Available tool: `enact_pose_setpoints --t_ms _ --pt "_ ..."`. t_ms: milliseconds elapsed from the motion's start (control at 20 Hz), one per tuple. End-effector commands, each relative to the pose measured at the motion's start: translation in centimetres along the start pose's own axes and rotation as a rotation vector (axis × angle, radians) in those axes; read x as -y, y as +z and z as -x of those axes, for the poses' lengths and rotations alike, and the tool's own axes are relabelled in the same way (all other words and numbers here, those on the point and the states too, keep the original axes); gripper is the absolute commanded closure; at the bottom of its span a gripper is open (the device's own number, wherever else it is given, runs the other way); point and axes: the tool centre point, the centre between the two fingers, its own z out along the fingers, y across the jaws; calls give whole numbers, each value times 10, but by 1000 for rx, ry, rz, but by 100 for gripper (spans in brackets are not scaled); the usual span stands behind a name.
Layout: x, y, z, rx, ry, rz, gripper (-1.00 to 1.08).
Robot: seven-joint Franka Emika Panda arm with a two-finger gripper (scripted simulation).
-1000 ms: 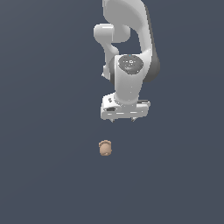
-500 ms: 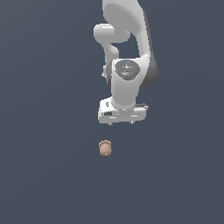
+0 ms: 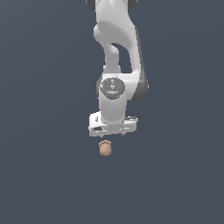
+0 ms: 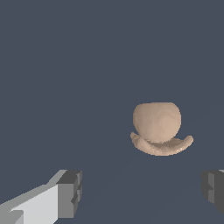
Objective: Pick up the object and move it to a goal position.
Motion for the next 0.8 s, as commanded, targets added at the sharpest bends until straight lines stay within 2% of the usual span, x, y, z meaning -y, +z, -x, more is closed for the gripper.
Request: enact_pose_setpoints --t_ms 0,350,750 --pt "-13 9 -9 -5 -11 1 -92" --pt "-36 27 -23 -12 -30 4 -92" --pt "-40 32 -24 -12 -32 5 -92"
